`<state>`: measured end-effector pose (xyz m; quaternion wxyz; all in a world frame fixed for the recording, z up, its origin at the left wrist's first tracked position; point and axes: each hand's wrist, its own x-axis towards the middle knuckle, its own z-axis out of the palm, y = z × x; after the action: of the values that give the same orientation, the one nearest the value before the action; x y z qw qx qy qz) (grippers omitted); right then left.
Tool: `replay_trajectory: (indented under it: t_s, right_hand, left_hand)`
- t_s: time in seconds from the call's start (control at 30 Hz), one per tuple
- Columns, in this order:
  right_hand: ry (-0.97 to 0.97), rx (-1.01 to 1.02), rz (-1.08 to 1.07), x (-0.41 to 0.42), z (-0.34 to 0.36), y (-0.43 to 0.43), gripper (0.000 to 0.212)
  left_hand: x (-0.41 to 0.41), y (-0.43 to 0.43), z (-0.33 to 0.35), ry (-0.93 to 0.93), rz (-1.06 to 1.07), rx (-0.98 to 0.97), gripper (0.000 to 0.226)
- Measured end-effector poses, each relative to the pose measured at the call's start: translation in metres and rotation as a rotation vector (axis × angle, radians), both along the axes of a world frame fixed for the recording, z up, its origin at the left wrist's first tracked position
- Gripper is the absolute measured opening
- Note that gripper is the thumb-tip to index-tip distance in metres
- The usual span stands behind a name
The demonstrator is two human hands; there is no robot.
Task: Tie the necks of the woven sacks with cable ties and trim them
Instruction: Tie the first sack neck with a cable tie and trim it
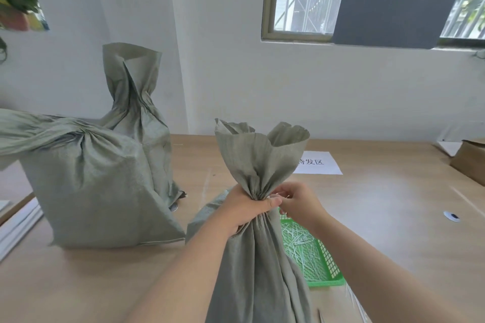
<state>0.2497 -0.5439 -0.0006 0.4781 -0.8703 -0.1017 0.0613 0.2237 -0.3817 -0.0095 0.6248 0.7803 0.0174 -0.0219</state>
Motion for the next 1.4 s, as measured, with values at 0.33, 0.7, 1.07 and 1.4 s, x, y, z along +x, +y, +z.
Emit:
replay_trajectory:
  t_s: [0.33, 0.7, 1.07, 1.4]
  right_hand:
    - [-0.133, -0.295, 0.127, 0.039, -0.036, 0.005, 0.038]
    - [-0.244, -0.310, -0.089, 0.007, 0.005, 0.005, 0.047]
    - [-0.308, -0.193, 0.180, -0.004, 0.011, 0.015, 0.040]
    - [-0.272, 0.157, 0.076, -0.013, -0.009, 0.016, 0.022]
  left_hand:
    - [-0.008, 0.001, 0.007, -0.132, 0.187, 0.402, 0.076]
    - [-0.015, -0.002, 0.008, -0.088, 0.241, 0.359, 0.065]
    - [-0.013, -0.002, 0.002, -0.341, 0.260, 0.802, 0.042]
    - [-0.022, 0.000, 0.016, -0.213, 0.102, 0.778, 0.041]
